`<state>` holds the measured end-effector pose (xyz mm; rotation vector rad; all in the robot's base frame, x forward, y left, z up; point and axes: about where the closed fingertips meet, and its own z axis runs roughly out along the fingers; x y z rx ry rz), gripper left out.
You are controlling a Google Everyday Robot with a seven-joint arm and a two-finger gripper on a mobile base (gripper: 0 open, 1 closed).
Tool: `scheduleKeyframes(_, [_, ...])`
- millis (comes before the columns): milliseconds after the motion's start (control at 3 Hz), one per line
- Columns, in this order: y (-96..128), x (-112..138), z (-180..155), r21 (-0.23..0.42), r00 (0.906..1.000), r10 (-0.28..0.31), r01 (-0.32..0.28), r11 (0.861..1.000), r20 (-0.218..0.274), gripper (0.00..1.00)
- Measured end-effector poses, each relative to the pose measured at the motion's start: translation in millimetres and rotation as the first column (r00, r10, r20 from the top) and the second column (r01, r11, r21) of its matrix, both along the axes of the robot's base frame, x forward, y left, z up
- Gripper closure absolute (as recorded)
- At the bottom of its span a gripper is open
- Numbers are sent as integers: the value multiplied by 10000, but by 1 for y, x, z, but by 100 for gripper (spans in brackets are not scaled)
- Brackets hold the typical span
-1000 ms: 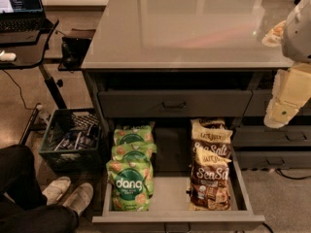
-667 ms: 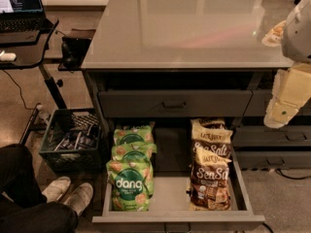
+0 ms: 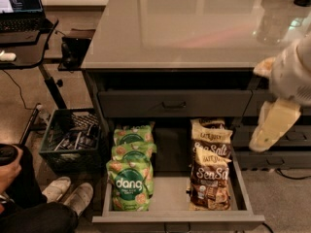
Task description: Pick brown chip bag from middle drawer and place on counter
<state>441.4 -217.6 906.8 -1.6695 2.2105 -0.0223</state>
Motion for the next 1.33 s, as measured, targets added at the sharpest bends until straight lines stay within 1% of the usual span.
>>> scheduleKeyframes(333, [-13,17,-64,900,9976,68,-130,9959,685,0])
scheduleKeyframes(667, [-31,52,-139,1915,9933,621,-799,9782,976,0])
scheduleKeyframes(1000, [-31,52,-139,1915,9933,621,-799,9782,976,0])
scheduleKeyframes(1333, [-44,53,-166,1943,9961,-74,-99,9809,882,0])
